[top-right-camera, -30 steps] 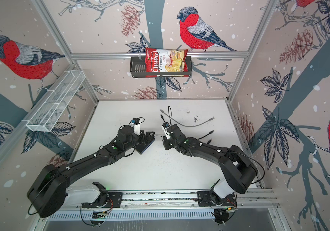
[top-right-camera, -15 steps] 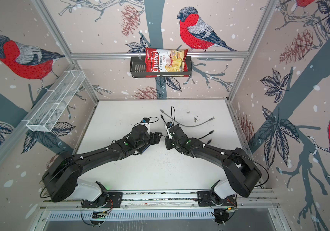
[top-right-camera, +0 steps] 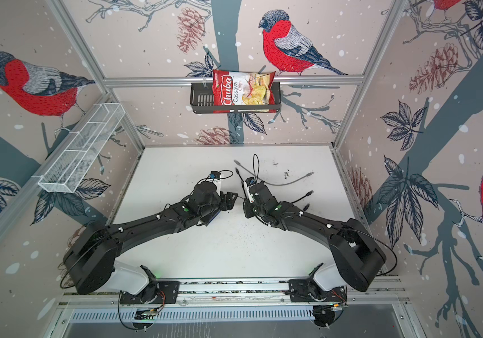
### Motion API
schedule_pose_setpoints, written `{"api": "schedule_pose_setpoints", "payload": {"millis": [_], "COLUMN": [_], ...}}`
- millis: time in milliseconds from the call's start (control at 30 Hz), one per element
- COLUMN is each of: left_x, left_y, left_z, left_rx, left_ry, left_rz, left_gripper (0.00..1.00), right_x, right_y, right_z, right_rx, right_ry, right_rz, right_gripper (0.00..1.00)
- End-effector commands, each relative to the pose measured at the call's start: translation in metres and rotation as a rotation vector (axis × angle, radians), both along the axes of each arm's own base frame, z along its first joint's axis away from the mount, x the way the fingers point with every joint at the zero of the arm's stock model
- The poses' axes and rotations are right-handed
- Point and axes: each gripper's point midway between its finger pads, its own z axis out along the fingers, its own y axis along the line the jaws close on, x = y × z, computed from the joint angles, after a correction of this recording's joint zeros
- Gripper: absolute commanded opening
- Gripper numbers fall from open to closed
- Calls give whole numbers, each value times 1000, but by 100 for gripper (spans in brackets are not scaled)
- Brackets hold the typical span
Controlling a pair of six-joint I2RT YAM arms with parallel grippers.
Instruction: Insert the plug into the switch port
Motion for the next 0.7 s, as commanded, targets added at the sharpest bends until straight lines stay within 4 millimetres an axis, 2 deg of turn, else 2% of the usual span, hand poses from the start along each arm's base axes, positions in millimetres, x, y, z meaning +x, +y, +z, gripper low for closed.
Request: {"api": "schedule_pose_setpoints", "payload": {"millis": [0,67,300,400,533,667], "left_x": [6,8,12,11,9,8], "left_y": [1,1,-8,-11,-14,-17], "left_z": [1,0,-1,0,-3,-6], "left_rx": [-11,-24,-39,-50,-69,-88], "left_ry": [-7,4,23,25,30,53], "left_rz": [41,57,44,26,1,-3], "left_gripper": [69,64,36,28,23,23], "right_x": [3,2,1,1,1,2], "right_y": [0,0,-4,-9,-14,-15], "right_z": [4,5,6,5,4,5], "right_rx": [11,14,17,16,24,30], "right_ry": [-14,-16,-24,-24,-24,-27], "right_rz": [-14,-12,-16,-27,-41,-44], "right_gripper": [0,0,0,0,0,0]}}
